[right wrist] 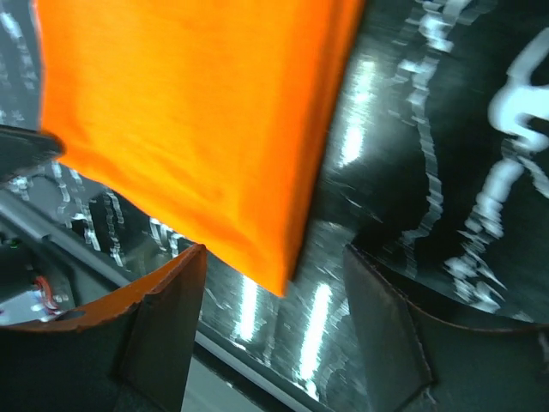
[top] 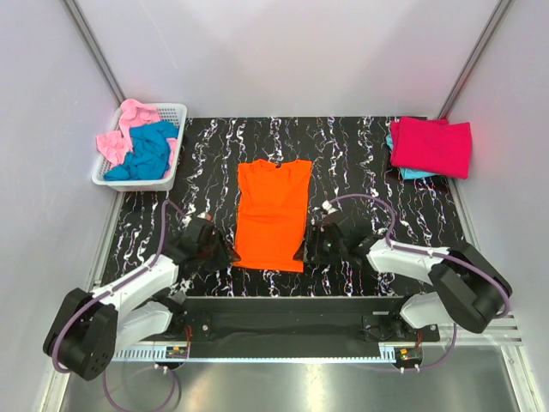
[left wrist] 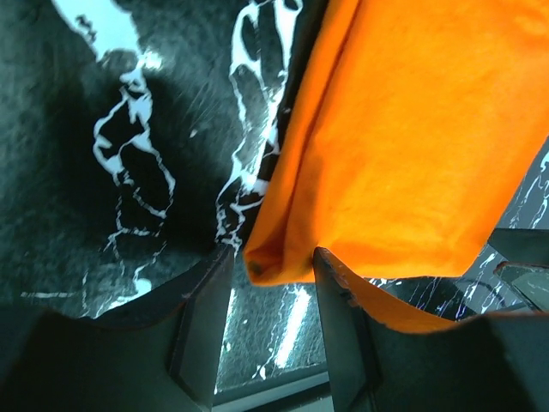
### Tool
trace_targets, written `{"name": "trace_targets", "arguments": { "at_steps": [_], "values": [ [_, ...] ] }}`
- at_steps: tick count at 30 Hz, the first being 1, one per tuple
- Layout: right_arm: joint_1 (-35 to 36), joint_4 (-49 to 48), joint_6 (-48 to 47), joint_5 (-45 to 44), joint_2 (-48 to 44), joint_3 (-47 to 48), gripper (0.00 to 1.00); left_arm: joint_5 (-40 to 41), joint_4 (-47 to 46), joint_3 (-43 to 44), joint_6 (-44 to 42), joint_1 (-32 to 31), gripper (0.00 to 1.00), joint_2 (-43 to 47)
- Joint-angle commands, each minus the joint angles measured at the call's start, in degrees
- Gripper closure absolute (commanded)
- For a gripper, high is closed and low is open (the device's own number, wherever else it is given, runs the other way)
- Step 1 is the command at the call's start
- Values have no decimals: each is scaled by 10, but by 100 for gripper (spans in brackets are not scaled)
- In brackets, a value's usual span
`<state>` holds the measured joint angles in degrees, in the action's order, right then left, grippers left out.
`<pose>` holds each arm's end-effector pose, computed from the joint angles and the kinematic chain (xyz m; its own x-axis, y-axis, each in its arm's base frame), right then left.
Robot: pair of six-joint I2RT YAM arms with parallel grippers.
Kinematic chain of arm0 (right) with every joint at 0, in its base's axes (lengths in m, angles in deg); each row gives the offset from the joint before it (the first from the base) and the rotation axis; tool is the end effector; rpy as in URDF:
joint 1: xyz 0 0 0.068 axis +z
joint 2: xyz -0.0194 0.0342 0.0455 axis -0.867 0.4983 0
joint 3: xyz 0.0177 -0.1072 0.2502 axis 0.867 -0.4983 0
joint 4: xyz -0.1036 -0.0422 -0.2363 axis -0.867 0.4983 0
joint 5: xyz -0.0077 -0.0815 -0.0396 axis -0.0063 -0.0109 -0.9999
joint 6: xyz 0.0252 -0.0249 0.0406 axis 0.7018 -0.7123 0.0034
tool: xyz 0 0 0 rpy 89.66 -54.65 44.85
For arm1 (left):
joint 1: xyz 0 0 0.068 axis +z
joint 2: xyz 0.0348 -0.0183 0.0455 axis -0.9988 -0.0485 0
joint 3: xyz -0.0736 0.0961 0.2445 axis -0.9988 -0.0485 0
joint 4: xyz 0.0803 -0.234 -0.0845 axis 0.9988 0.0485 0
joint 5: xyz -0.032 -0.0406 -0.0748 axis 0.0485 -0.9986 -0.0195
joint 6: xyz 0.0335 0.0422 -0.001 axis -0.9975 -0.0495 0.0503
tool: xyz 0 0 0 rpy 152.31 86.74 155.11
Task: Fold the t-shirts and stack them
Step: Fold the tshirt
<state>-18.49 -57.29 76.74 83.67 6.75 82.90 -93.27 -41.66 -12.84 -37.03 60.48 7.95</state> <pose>0.1818 0.1691 0.1495 -0.9015 0.0840 -0.4246 -0.1787 0.8212 0.5419 0.1597 -0.0848 0.1485 -0.8406 -0.4606 -0.2850 -0.2705 0.8129 -0.5158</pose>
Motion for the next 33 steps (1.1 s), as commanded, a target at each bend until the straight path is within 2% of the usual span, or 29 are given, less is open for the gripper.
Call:
{"name": "trace_targets", "arguments": {
  "at_steps": [1,7,14,24,28,29,33],
  "values": [
    [17,-23,20,9,40,-13,29,-13,35,0,23,2,51,15],
    [31,-8,40,-6,52,0,35,-19,28,-1,29,3,53,22],
    [51,102,56,-42,44,35,38,-35,6,0,31,3,58,17],
    [72,110,70,-31,51,48,41,-49,-10,-8,36,4,64,17],
    [76,106,69,-29,61,54,51,-50,-14,-8,36,4,68,17],
    [78,105,67,-29,64,56,56,-50,-14,-8,35,4,69,17],
    [79,104,65,-32,73,59,61,-50,-26,-9,31,5,71,10]
  ]
}}
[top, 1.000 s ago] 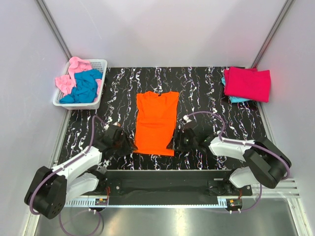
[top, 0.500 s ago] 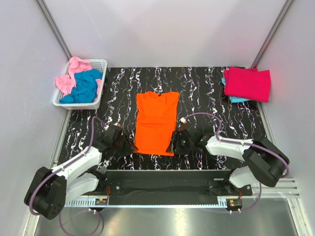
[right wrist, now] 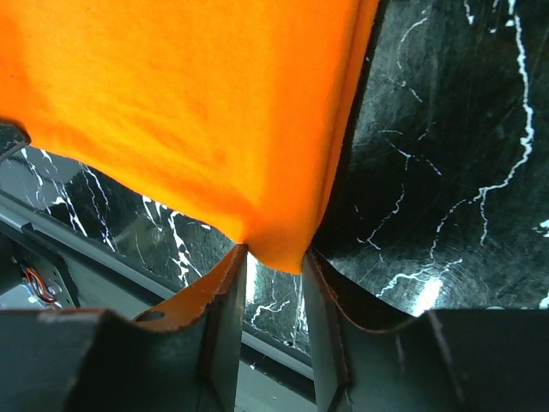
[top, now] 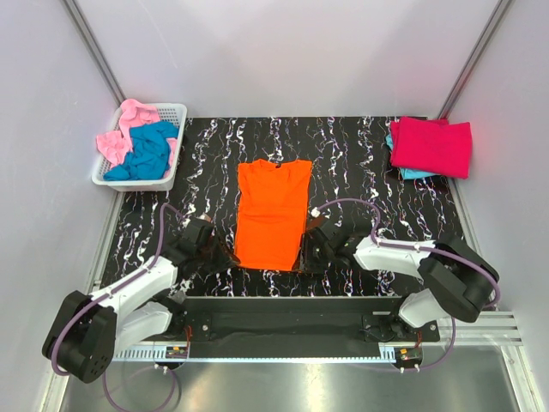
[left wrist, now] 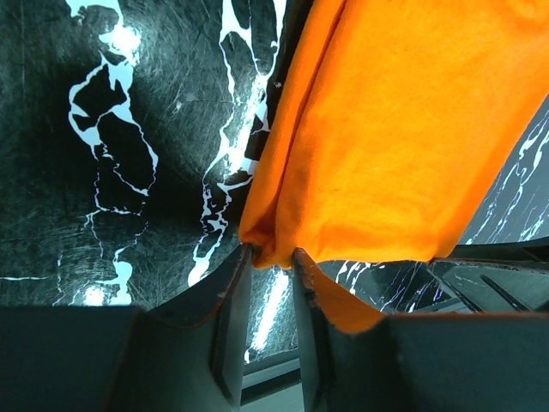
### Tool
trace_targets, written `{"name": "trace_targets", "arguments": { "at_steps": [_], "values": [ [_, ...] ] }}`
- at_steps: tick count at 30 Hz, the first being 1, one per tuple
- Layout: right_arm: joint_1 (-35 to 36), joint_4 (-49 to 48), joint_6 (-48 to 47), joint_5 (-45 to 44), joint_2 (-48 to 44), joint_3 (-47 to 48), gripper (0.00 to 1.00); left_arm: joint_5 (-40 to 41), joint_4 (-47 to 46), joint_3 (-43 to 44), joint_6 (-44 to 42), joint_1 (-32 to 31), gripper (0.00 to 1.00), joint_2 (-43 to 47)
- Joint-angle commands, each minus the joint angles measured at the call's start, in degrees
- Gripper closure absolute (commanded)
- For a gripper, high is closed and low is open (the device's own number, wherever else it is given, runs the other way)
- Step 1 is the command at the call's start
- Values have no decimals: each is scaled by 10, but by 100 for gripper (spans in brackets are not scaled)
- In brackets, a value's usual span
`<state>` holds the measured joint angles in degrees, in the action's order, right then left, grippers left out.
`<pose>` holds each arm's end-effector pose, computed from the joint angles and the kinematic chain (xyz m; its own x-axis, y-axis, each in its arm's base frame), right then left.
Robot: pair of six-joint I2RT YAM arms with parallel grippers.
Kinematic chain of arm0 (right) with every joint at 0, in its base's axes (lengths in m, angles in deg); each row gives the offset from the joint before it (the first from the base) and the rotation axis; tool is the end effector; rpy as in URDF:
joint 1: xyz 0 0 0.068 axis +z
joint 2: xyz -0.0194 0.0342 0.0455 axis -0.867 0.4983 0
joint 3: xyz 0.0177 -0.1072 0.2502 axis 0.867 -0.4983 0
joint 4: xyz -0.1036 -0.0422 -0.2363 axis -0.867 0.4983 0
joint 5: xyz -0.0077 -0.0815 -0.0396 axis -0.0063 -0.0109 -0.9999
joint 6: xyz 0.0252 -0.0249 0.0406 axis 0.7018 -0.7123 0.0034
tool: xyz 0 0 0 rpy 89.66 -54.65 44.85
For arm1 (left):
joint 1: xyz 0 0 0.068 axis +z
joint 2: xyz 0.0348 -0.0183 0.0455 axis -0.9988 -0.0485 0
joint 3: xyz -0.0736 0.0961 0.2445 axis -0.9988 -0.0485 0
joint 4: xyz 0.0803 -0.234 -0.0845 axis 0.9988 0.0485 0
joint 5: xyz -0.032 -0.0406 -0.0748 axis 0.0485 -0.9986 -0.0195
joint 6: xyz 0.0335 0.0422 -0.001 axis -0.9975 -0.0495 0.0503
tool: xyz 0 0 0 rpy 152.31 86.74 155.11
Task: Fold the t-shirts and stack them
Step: Fold the tshirt
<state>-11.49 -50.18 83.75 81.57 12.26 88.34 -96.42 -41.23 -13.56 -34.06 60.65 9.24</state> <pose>0.1703 0.1999 0.1445 -0.9509 0.0551 -0.3045 -0.1122 0.8557 0.5052 0.1555 -0.0843 0.1482 -0.8442 -0.4876 -0.2227 -0.3006 0.7746 -0.5564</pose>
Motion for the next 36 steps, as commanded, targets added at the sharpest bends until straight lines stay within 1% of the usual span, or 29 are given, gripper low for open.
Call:
{"name": "trace_targets", "arguments": {
  "at_steps": [1,2,4,5,6,8,9,14,17,26,31,32,36],
  "values": [
    [10,33,-5,-13,20,5,61,-19,-32,-4,1,4,72,-7],
    [10,34,-7,-17,21,4,62,-19,-34,-4,1,4,74,-9],
    [10,37,-8,-21,22,7,68,-23,-38,-6,1,5,79,-14],
    [10,43,-8,-24,22,7,71,-23,-38,-7,1,5,86,-14],
    [10,49,-8,-26,21,9,80,-25,-37,-7,0,5,90,-15],
    [10,72,-9,-39,16,12,89,-23,-34,-8,-2,5,99,-9],
    [10,78,-10,-43,11,13,99,-23,-29,-8,-5,4,100,-5],
    [12,114,-10,-56,-25,2,100,-30,-15,-15,-12,5,100,17],
    [15,132,-9,-59,-49,-6,100,-41,0,-26,-13,5,100,45],
    [20,178,-13,-64,-114,-11,100,-72,51,-52,-54,-8,100,186],
    [25,207,-18,-68,-142,9,100,-65,73,-37,-74,-16,100,236],
    [25,214,-19,-82,-152,13,100,-63,76,-35,-77,-17,100,244],
    [25,249,-28,-106,-178,47,100,-37,88,-17,-73,-21,100,251]
  ]
}}
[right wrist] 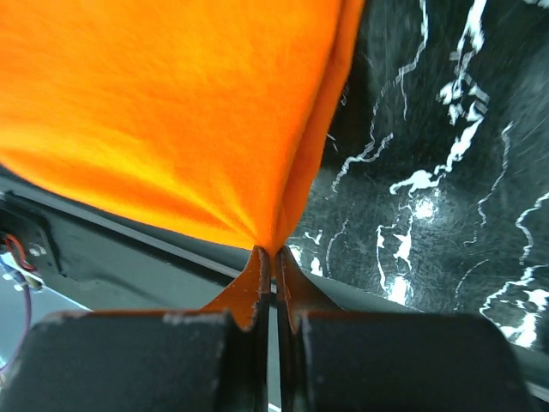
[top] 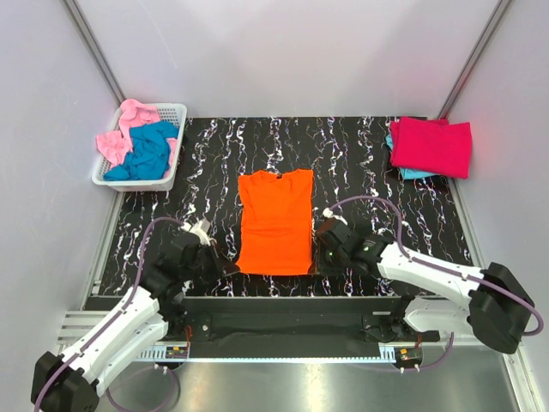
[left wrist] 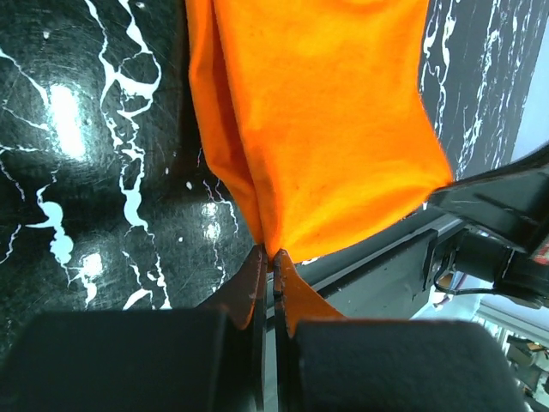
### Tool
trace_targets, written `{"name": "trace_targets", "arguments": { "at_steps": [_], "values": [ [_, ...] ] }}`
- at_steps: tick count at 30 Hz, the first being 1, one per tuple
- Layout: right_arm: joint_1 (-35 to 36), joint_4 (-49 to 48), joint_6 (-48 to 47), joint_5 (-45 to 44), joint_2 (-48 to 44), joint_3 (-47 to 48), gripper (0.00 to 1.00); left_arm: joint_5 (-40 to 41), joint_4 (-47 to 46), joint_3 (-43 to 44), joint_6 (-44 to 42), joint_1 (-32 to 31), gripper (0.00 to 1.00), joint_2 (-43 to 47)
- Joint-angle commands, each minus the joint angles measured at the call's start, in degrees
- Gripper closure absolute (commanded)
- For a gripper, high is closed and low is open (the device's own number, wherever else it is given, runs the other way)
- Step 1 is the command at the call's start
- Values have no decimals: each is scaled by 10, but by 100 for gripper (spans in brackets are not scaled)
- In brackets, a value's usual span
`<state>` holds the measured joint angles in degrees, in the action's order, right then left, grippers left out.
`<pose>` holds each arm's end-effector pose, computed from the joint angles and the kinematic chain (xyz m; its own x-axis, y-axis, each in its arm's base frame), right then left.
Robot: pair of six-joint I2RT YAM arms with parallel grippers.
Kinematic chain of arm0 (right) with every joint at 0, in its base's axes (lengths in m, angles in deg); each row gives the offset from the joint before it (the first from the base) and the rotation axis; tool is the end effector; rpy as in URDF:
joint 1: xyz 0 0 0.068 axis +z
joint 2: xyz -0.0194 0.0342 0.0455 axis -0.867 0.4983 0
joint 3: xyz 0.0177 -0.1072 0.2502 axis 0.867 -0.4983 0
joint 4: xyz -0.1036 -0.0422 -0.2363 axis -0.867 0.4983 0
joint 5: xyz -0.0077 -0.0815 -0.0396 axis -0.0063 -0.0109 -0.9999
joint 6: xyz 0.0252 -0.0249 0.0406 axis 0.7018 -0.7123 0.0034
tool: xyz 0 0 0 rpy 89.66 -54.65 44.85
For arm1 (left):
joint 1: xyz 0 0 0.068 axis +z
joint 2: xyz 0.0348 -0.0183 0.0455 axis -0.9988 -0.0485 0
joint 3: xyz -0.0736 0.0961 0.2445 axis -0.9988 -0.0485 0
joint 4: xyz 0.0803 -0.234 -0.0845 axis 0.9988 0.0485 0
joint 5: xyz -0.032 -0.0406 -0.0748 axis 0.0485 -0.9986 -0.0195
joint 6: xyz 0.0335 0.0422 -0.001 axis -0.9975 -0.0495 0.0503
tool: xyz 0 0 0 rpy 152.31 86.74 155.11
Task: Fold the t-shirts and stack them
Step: Fold the tshirt
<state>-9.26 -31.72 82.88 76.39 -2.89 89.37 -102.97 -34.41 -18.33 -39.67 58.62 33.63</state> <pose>0.1399 0.1737 0.1888 -0.9384 0.0278 -0.3443 -0.1304 0.8944 0.4277 0.1132 -0.0729 0.1715 -0.8639 -0.3674 -0.3444 -0.0322 0.7228 -0.6903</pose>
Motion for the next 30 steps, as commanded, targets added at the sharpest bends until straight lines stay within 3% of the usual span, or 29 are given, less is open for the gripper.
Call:
{"name": "trace_targets", "arguments": {
  "at_steps": [1,9,21,26,30],
  "values": [
    [3,76,-24,-63,-31,42,100,36,22,36,-17,-1,100,9],
    [3,126,-55,-112,-60,106,100,107,40,118,-31,-8,100,-3],
    [0,143,-155,-234,-4,217,100,201,4,227,-59,-13,100,-134],
    [-34,139,-202,-249,36,258,100,220,-14,270,-64,-14,100,-183],
    [-86,82,-247,-216,56,262,100,232,-28,306,-72,-14,100,-230]
  ]
}}
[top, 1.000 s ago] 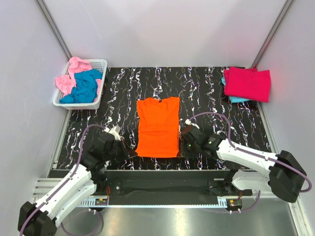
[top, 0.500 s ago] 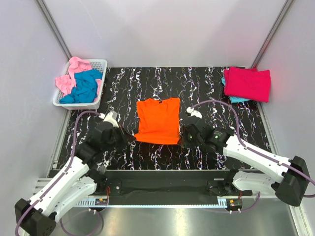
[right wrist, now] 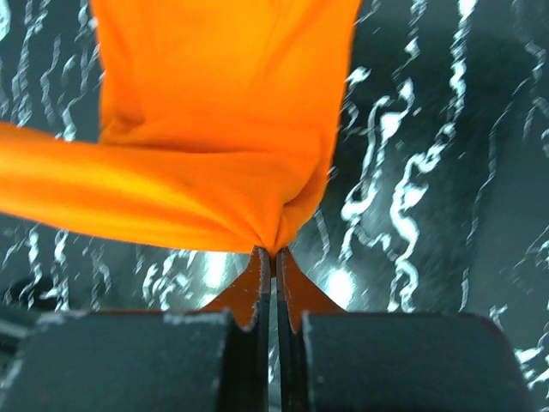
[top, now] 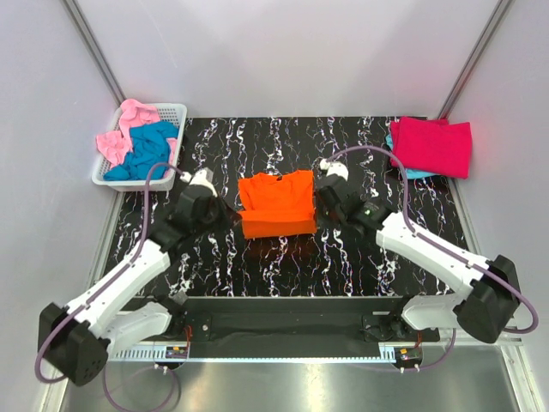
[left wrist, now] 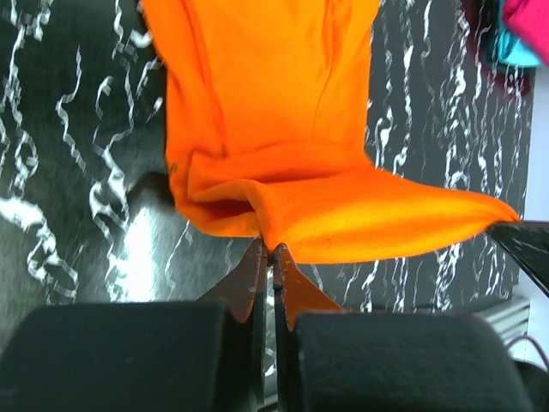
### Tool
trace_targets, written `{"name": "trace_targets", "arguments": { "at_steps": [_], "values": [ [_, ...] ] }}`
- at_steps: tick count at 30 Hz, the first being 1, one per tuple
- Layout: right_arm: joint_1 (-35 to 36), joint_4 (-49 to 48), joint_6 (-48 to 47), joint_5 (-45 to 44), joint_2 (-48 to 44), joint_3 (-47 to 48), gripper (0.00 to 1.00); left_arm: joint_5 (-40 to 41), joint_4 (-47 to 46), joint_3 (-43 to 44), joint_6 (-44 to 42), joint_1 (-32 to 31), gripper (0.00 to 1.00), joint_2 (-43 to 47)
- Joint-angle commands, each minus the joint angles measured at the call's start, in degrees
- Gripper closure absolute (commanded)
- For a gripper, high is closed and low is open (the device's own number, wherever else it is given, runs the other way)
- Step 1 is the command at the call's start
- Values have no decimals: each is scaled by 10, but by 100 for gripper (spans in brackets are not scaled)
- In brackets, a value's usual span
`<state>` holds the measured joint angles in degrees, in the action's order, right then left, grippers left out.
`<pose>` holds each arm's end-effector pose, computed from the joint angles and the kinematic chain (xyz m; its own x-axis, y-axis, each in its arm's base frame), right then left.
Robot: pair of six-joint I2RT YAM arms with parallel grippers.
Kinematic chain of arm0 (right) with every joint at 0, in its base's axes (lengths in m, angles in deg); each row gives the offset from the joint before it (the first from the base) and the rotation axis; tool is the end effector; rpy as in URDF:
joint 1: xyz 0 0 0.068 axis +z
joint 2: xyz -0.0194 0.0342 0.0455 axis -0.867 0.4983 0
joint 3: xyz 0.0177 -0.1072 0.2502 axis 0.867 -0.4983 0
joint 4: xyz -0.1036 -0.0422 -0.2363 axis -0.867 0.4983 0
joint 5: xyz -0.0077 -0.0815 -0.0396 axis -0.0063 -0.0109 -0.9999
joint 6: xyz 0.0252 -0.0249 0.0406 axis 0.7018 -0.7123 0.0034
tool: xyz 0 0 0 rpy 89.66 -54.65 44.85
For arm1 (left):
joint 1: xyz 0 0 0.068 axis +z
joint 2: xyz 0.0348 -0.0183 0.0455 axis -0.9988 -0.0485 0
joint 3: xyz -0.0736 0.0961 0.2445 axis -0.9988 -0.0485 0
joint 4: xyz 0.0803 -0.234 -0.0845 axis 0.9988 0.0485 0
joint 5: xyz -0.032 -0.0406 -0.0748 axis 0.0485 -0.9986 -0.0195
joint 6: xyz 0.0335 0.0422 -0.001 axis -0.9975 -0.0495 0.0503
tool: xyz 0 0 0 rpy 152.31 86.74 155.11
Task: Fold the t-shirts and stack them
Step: Fold the tshirt
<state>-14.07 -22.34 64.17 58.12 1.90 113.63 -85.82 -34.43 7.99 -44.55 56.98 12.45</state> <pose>0.1951 0.1878 0.2933 -0.7136 -0.0589 -0.6981 -0.2358 0.9585 0.1601 0.1823 -0.1054 0.2698 -0.7061 -0.4074 -0.5791 -0.0170 0.8274 -0.5613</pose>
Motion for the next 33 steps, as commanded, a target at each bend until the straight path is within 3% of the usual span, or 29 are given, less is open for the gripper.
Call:
{"name": "trace_targets", "arguments": {
  "at_steps": [1,6,12,21,27,33],
  "values": [
    [-58,-21,-67,-20,18,20,100,67,-34,50,-26,3,100,-40],
    [-102,-75,-121,24,59,52,100,88,-50,103,-38,3,100,-109],
    [-143,-111,-161,70,184,143,100,128,-60,165,-52,3,100,-197],
    [-184,-125,-183,129,364,296,100,172,-67,260,-66,12,100,-333],
    [-202,-131,-196,162,449,370,100,209,-71,308,-62,28,100,-403],
    [-218,-130,-202,185,507,427,100,197,-81,355,-69,44,100,-479]
  ]
}}
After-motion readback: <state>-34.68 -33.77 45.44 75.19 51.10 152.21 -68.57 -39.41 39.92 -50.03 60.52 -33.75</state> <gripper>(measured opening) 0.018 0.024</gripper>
